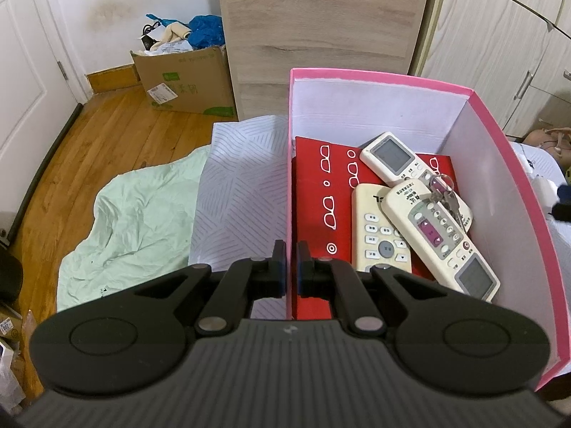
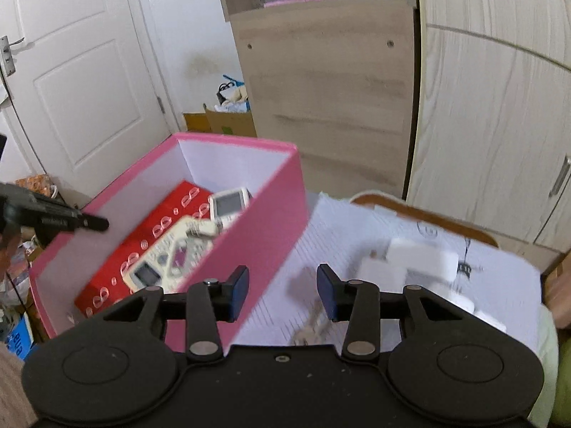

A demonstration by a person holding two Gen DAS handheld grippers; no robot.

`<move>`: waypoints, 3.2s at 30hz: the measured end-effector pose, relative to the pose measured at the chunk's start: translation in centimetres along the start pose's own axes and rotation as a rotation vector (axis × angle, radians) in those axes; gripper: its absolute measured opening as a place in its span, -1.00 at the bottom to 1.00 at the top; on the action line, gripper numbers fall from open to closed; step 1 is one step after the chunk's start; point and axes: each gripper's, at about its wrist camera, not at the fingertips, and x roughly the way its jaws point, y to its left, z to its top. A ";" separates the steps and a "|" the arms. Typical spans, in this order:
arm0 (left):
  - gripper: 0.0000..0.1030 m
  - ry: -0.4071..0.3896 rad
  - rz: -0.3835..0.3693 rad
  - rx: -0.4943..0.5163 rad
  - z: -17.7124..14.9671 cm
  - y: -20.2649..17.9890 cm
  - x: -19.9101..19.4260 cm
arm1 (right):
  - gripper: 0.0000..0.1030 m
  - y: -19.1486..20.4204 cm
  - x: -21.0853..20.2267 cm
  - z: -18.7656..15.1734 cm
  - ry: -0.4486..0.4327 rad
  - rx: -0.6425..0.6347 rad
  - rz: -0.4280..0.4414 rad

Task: Organize rigid objects
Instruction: 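Grasp the silver keys on the cloth with the right gripper, then lift the silver keys and carry them over the pink box, then lower the silver keys into the box and open the right gripper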

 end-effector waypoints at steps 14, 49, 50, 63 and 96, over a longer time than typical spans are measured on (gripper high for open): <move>-0.92 0.006 0.005 -0.006 0.0 0.0 0.2 | -0.22 -1.7 5.7 -4.9 0.108 -0.065 -0.003; -0.94 0.001 -0.020 -0.039 -0.3 0.5 -0.4 | -0.90 9.1 -5.1 2.8 -0.182 -0.083 0.259; -0.94 0.001 -0.023 -0.040 -0.4 0.6 -0.4 | -0.90 9.5 -4.9 2.7 -0.166 -0.083 0.274; -0.93 -0.002 -0.030 -0.060 -0.4 0.7 -0.6 | -0.90 14.3 3.0 0.6 0.109 -0.173 0.238; -0.93 -0.006 -0.017 -0.040 -0.3 0.4 -0.6 | 0.13 1.1 -6.8 2.5 -0.113 0.092 -0.045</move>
